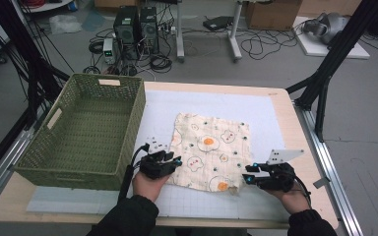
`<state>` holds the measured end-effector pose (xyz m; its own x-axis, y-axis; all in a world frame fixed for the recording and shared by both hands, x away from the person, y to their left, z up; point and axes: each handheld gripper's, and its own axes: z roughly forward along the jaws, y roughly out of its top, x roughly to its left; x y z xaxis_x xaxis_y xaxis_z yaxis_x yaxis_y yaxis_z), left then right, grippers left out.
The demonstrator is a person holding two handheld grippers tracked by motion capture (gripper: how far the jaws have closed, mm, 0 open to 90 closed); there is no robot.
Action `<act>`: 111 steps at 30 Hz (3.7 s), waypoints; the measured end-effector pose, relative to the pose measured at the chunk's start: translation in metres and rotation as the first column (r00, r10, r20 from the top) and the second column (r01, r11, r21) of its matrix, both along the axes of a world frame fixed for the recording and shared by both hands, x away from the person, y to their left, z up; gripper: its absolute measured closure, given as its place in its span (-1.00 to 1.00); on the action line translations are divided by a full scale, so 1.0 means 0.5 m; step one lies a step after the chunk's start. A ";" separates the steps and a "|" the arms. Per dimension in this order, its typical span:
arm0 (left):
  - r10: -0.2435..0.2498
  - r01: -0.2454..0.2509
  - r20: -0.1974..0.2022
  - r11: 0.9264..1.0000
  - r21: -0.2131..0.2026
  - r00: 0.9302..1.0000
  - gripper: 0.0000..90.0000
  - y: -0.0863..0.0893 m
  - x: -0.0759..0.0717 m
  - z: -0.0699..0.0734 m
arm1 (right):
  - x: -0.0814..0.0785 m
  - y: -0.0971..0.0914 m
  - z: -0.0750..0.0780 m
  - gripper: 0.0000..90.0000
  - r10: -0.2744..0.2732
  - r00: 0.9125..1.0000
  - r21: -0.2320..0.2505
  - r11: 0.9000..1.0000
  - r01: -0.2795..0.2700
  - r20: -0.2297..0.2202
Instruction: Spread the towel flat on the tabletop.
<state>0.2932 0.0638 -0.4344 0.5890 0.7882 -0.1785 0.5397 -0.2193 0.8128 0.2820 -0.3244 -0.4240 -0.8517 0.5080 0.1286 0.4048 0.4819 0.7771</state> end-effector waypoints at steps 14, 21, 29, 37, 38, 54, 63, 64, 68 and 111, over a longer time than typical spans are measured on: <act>-0.102 0.106 -0.042 0.988 0.112 0.994 0.41 0.018 -0.047 -0.019 | 0.030 0.041 -0.032 0.68 0.033 0.998 -0.072 0.997 -0.037 -0.047; -0.127 0.129 -0.031 0.985 0.115 0.991 0.42 0.022 -0.047 -0.023 | 0.049 0.064 -0.036 0.72 0.029 0.998 -0.076 0.997 -0.033 -0.057; -0.126 0.126 -0.012 0.986 0.112 0.992 0.86 0.032 -0.038 -0.029 | 0.037 0.068 -0.033 0.96 0.032 0.999 -0.104 0.994 -0.034 -0.030; -0.137 0.138 -0.016 0.984 0.117 0.990 0.97 0.035 -0.038 -0.027 | -0.001 -0.002 0.026 0.94 -0.024 0.998 -0.035 0.999 0.026 0.066; -0.136 0.137 -0.018 0.984 0.117 0.991 0.96 0.035 -0.039 -0.026 | -0.005 -0.013 0.028 0.91 -0.028 0.998 -0.021 0.999 0.030 0.061; -0.162 0.163 -0.016 0.979 0.119 0.987 0.96 0.031 -0.048 -0.028 | -0.027 0.048 -0.035 0.81 0.106 0.993 -0.108 0.988 -0.111 -0.053; -0.155 0.158 -0.042 0.982 0.098 0.987 0.99 0.041 -0.067 -0.018 | -0.038 -0.010 -0.017 0.94 0.110 0.992 -0.110 0.987 -0.115 -0.057; -0.159 0.163 -0.045 0.982 0.091 0.986 0.99 0.040 -0.074 -0.016 | -0.040 -0.015 -0.017 0.94 0.113 0.992 -0.111 0.987 -0.119 -0.061; -0.191 0.194 -0.047 0.978 0.074 0.981 0.98 0.032 -0.098 -0.011 | -0.054 -0.041 -0.017 0.91 0.101 0.993 -0.077 0.991 -0.106 -0.066; -0.222 0.223 0.063 0.975 -0.011 0.973 0.37 0.035 -0.064 0.001 | 0.015 0.001 -0.004 0.05 -0.009 1.000 0.067 0.998 0.009 -0.003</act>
<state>0.2612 0.0814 -0.4337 0.7593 0.6333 -0.1498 0.4283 -0.3130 0.8477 0.2897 -0.3241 -0.4260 -0.8468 0.5057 0.1652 0.4112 0.4252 0.8063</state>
